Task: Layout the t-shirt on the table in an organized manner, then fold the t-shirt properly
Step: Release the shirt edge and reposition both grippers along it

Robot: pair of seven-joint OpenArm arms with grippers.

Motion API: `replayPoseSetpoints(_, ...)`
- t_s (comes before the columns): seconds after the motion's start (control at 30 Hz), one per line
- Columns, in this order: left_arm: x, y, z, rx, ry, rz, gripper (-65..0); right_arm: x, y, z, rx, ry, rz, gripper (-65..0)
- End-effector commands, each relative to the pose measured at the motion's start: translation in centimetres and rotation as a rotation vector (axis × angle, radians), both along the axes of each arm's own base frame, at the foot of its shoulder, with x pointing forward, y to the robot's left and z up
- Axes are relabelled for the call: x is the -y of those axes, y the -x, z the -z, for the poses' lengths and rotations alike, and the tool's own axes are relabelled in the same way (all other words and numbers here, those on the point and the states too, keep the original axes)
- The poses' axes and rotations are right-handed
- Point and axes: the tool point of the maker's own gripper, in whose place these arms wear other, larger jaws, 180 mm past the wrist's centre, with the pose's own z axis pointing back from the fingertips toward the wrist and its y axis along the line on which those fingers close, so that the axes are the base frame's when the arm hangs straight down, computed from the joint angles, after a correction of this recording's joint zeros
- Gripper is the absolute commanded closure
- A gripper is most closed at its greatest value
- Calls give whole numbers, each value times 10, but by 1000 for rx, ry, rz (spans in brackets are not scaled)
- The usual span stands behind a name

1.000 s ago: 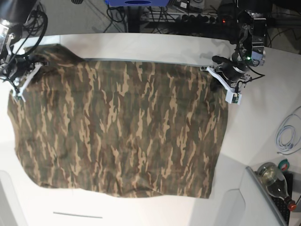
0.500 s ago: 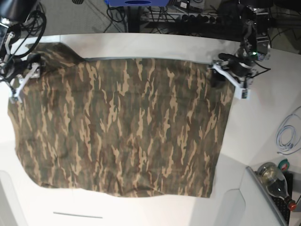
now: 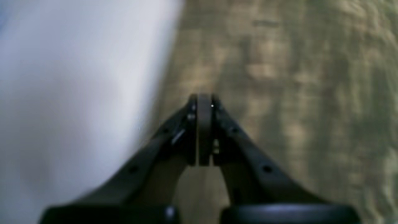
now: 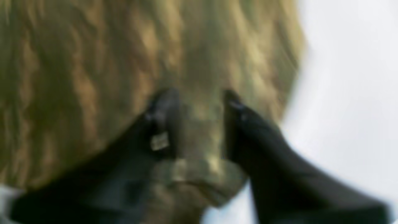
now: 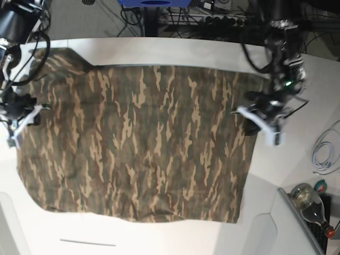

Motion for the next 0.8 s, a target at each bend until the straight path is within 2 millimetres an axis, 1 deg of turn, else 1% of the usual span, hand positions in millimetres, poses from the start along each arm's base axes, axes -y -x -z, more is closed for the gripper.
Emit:
replayPoseSetpoints(0.0,6,-12,0,12,1,16,0,14,-5,0,0,24,2,0)
replayPoseSetpoints(0.03,17,-16,12,-22,12,47,0,14,-10,9,-1,-2,8,0)
replayPoseSetpoints(0.1,34,-23,32,-54,33,80,0,20,-11,28,-26,-51,40,-35)
replayPoseSetpoints(0.17,40,-22,49,-59,47,79,0,28,-10,40,-42,-81,72,-15)
replayPoseSetpoints(0.2,36,-21,55,-59,46,58,0,33,-8,45,-49,-87,87,-8)
replayPoseSetpoints(0.23,29,-18,64,-69,35,20,0,40,-4,48,-55,-90,101,-5)
replayPoseSetpoints(0.27,17,-14,71,-77,9,-16,0,46,0,51,-63,-87,110,-5)
replayPoseSetpoints(0.33,-1,-8,81,-92,-29,-69,0,56,4,51,-69,-83,130,-5)
replayPoseSetpoints(0.37,-8,-5,84,-98,-41,-82,0,60,6,50,-65,-86,152,-5)
replayPoseSetpoints(0.4,-10,-1,89,-108,-42,-89,0,65,6,48,-54,-90,173,-5)
replayPoseSetpoints(0.43,-12,-1,90,-106,-42,-94,0,68,7,48,-50,-93,187,-3)
replayPoseSetpoints(0.5,-18,-5,88,-90,-52,-100,0,68,7,47,-48,-92,187,-3)
replayPoseSetpoints(0.53,-18,-6,87,-83,-52,-101,0,67,5,46,-44,-94,186,-2)
replayPoseSetpoints(0.57,-17,-12,82,-63,-50,-100,0,67,3,45,-39,-94,186,-2)
replayPoseSetpoints(0.6,-16,-22,75,-45,-48,-99,0,67,-4,42,-24,-94,184,-2)
replayPoseSetpoints(0.7,-15,-41,62,-10,-44,-99,0,70,-18,26,25,-73,173,-2)
replayPoseSetpoints(0.77,-15,-54,46,38,-38,-101,0,73,-29,8,73,-38,154,-3)
